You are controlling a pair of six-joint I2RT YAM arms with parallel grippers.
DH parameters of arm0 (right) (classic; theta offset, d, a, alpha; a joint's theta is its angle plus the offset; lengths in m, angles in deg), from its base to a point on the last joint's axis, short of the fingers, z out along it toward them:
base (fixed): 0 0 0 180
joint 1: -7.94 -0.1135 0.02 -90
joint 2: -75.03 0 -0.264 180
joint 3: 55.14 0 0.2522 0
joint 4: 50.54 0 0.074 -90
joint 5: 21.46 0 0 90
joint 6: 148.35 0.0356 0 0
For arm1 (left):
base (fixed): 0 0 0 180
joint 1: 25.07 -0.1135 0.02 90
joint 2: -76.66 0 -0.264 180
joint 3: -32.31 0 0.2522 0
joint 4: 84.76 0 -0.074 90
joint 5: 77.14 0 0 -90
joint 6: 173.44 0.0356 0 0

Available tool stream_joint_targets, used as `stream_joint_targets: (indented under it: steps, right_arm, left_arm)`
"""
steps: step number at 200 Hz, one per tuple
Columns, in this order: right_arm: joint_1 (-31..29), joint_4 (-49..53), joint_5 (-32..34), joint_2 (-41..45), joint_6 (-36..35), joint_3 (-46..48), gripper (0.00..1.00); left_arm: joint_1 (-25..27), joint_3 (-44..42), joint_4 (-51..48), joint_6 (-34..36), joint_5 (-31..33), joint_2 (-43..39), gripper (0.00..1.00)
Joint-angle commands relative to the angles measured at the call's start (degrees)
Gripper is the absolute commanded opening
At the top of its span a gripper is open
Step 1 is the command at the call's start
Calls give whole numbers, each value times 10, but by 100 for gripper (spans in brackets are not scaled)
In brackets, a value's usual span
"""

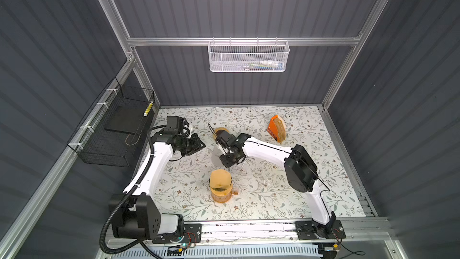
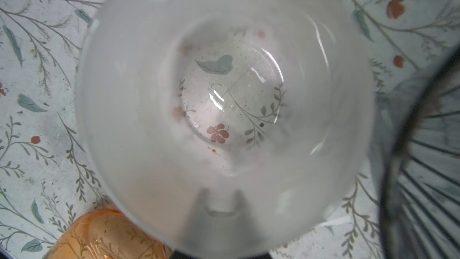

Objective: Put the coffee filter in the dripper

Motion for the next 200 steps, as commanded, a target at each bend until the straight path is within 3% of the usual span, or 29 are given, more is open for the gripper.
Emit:
stream_joint_targets:
  steps: [1, 200]
  right_arm:
    - [-1, -2, 5, 18, -2, -7, 2]
    - [0, 3, 37, 119, -18, -32, 0]
  left_arm:
    - [-4, -6, 0, 11, -11, -20, 28]
    - [-4, 21, -11, 18, 1, -50, 27]
